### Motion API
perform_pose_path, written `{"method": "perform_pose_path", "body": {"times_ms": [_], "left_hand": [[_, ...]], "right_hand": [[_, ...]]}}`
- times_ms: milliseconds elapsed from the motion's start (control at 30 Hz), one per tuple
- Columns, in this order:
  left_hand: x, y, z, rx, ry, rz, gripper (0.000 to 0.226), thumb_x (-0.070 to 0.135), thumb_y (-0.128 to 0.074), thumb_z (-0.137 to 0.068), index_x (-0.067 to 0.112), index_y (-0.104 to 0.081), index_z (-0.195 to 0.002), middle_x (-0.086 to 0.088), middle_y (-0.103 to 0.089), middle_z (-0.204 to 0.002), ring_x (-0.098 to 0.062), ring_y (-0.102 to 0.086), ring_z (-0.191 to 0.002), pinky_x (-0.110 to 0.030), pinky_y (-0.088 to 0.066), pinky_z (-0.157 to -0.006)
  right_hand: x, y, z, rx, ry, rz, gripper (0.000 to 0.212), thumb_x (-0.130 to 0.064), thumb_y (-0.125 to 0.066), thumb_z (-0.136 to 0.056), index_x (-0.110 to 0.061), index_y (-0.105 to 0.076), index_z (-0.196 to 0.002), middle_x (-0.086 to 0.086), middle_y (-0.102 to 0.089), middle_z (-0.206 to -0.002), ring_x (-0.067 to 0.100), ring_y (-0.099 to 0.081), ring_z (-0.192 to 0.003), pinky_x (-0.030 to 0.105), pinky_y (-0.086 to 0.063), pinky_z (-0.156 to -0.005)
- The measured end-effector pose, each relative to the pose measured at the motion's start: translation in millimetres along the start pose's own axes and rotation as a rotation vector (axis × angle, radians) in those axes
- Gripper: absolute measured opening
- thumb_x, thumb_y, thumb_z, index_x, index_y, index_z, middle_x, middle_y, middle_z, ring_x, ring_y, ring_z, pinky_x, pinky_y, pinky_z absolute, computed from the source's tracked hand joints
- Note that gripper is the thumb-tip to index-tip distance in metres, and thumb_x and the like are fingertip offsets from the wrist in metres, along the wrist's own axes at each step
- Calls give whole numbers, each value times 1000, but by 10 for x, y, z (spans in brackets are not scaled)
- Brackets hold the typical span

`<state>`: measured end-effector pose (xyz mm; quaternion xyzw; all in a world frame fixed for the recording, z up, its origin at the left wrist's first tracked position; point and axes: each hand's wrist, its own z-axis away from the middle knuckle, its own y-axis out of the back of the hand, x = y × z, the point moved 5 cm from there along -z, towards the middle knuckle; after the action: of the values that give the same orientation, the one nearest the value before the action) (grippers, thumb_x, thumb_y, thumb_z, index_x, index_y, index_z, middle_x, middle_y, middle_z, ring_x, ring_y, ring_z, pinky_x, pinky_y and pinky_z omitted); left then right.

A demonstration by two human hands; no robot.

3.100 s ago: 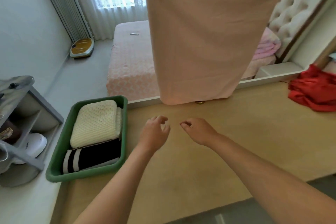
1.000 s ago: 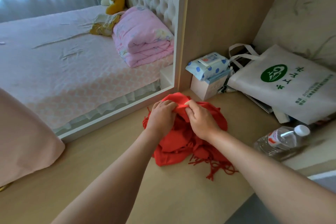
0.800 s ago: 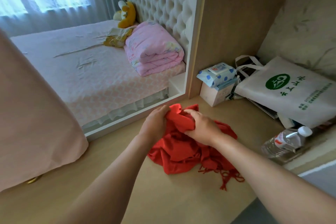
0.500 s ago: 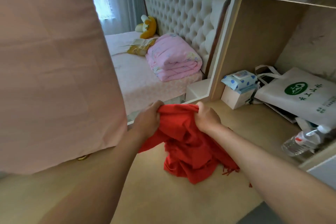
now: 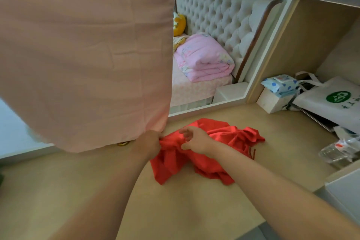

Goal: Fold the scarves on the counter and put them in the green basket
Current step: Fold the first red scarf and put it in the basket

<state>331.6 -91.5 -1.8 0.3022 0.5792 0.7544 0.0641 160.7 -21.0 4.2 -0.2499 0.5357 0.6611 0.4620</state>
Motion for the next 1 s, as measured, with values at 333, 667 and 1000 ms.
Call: {"method": "perform_pose_path", "body": {"times_ms": [333,667,1000], "left_hand": [[257,-689,-212,-293,-24,61,71,28,-70,-85,20,-39,-148,-4,-42,-151,-22,-40,-138,-30,-32,-112],[953,-1469,-694,-163,-71,143,76,23,-65,-87,24,-28,-154,-3,-31,-156,-24,-29,-142,-34,-30,-114],[689,-928,-705,261,-43,459,44,7,-46,-86,21,-66,-122,-3,-68,-111,-20,-62,-105,-25,-42,-94]], "right_hand": [[1148,194,-2,-79,-173,769,87,-29,-72,-84,-29,-23,-156,6,-13,-164,28,-33,-143,39,-34,-114],[1709,511,-293,67,-109,849,56,-23,-49,-97,-23,-33,-151,7,-49,-127,31,-58,-113,40,-48,-93],[970,578,-612,199,172,197,17,-34,-71,-83,-32,-74,-100,-16,-71,-92,8,-64,-91,28,-48,-85]]}}
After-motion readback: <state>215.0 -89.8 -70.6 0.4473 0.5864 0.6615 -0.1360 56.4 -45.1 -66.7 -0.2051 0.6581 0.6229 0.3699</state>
